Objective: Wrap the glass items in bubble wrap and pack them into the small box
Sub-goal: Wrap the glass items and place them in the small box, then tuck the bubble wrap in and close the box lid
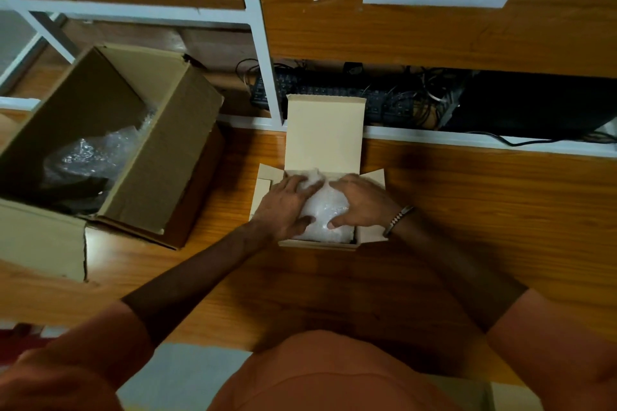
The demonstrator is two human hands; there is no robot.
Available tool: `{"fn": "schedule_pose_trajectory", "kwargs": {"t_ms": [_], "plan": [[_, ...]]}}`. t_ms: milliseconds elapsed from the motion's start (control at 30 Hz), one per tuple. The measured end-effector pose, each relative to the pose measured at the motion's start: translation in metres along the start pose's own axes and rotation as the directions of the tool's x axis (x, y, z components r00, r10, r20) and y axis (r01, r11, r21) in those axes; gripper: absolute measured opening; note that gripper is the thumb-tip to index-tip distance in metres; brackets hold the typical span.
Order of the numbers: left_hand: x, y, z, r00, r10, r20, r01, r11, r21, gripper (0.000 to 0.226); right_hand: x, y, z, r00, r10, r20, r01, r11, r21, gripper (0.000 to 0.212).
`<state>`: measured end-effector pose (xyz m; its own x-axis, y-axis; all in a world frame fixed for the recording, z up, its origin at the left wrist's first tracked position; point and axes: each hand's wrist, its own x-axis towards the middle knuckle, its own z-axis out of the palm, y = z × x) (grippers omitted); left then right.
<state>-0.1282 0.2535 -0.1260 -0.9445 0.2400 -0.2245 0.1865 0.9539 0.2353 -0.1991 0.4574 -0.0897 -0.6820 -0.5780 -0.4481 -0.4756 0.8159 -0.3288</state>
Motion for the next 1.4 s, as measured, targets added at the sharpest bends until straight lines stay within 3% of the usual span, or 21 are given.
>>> {"fn": "schedule_pose_trajectory", "kwargs": {"t_ms": [67,133,300,433,533,700,833,1000,1233,1400], "plan": [[-0.004,-0.007,-0.009,0.996,0.038,-0.082,-0.047,0.992,-0.114,0.099,0.002,0.002,-0.001,1.000,-0.009,-0.023,0.009,1.000,-0.002,0.111],[-0.004,-0.015,-0.013,0.983,0.141,-0.114,-0.141,0.990,0.011,0.103,0.005,0.002,0.002,0.998,-0.051,-0.021,0.050,0.997,-0.065,0.107],[0.006,-0.027,0.002,0.968,0.242,0.072,-0.252,0.942,0.220,0.093,0.013,-0.002,0.014,0.996,-0.064,-0.058,0.058,0.993,-0.105,0.090],[0.015,-0.031,0.007,0.962,0.267,0.066,-0.270,0.962,0.050,0.085,0.012,-0.003,0.016,0.998,-0.042,-0.049,0.036,0.992,-0.120,0.084],[0.020,-0.036,0.001,0.972,0.232,0.047,-0.228,0.971,-0.066,0.081,0.011,-0.001,0.020,0.996,-0.080,-0.028,0.077,0.992,-0.097,0.081],[0.018,-0.037,-0.001,0.972,0.227,0.061,-0.225,0.974,-0.038,0.086,0.002,0.003,0.021,0.990,-0.133,-0.041,0.126,0.981,-0.146,0.081],[0.016,-0.038,-0.003,0.967,0.212,0.142,-0.213,0.977,-0.011,0.110,-0.004,0.011,0.007,0.987,-0.155,0.052,0.161,0.976,-0.149,0.094],[0.008,-0.045,-0.004,0.981,0.131,0.145,-0.158,0.968,0.194,0.126,-0.002,0.016,0.015,0.993,-0.112,-0.039,0.092,0.936,-0.340,0.105],[0.011,-0.036,0.007,0.984,0.157,0.087,-0.173,0.956,0.238,0.125,-0.005,0.013,0.042,0.979,-0.119,-0.165,0.057,0.939,-0.338,0.093],[0.001,-0.030,-0.006,0.985,0.122,0.124,-0.148,0.963,0.225,0.119,-0.008,0.016,0.011,0.997,-0.076,0.022,0.079,0.975,-0.205,0.097]]}}
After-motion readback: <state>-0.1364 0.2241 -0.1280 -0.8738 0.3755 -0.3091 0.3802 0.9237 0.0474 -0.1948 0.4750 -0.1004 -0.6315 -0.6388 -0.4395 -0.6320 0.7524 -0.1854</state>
